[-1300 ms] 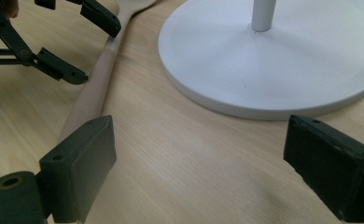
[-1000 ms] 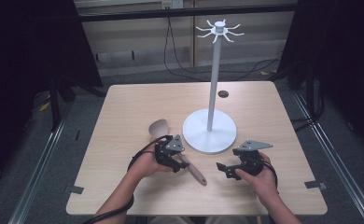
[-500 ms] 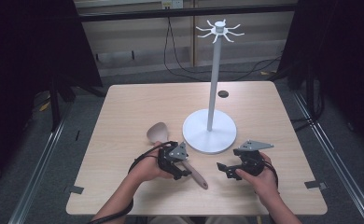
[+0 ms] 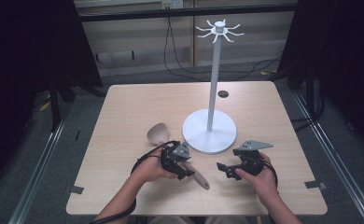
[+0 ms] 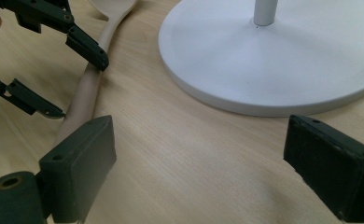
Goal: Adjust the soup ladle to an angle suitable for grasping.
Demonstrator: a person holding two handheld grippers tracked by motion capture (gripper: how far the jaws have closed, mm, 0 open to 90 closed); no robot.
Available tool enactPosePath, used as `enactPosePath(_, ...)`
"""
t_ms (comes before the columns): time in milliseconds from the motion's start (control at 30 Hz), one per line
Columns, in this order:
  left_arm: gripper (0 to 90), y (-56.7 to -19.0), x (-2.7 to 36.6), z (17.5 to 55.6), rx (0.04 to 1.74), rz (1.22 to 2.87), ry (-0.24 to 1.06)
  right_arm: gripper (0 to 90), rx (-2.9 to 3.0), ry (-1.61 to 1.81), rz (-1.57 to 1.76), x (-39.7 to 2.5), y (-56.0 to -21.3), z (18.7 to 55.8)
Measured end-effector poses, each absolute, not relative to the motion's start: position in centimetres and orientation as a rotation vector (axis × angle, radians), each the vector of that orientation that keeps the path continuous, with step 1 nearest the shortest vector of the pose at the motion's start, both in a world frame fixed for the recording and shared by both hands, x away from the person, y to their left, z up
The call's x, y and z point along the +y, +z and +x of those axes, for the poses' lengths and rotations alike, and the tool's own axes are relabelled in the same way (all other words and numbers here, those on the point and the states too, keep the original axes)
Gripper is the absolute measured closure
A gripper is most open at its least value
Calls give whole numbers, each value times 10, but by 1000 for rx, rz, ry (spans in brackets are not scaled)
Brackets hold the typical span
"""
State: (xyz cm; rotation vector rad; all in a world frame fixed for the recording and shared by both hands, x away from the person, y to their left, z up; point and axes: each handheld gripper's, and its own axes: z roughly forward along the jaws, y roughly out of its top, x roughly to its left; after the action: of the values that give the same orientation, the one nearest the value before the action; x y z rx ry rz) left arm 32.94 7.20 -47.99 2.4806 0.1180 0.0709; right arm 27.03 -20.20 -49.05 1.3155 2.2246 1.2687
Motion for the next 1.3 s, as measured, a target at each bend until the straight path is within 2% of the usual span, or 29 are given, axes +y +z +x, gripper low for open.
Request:
enactPosePath(133, 556, -473, 75, 328, 133, 2474, 63, 89, 2222, 1269, 1323, -203, -491, 270)
enactPosePath(233, 757, -468, 74, 325, 130, 2476, 67, 89, 2218, 1270, 1324, -205, -490, 270)
enactPosePath(267, 770, -468, 73, 325, 120, 2479, 63, 89, 2214, 1272, 1324, -205, -490, 270)
enactPosePath(300, 756, -469, 72, 325, 121, 2470, 66, 89, 2213, 1270, 1329, -206, -490, 270)
enactPosePath(467, 578, -475, 67, 326, 53, 2464, 51, 89, 2201, 1278, 1334, -209, -489, 269)
enactPosePath(600, 400, -474, 73, 332, -3, 2498, 87, 89, 2195, 1277, 1341, -212, -489, 269)
enactPosePath(767, 337, -473, 78, 339, -36, 2533, 113, 89, 2192, 1274, 1346, -213, -489, 270)
enactPosePath(1000, 275, -468, 88, 338, 85, 2385, 116, 111, 2255, 1273, 1272, -203, -487, 268)
enactPosePath(1100, 242, -470, 102, 334, 255, 2262, 114, 110, 2315, 1243, 1195, -188, -488, 264)
enactPosePath(1133, 239, -470, 102, 334, 255, 2262, 114, 110, 2315, 1243, 1195, -188, -488, 264)
enactPosePath(1167, 225, -471, 108, 332, 330, 2215, 109, 120, 2341, 1240, 1169, -181, -489, 263)
enactPosePath(1300, 189, -475, 122, 327, 446, 2164, 135, 173, 2386, 1258, 1109, -167, -491, 261)
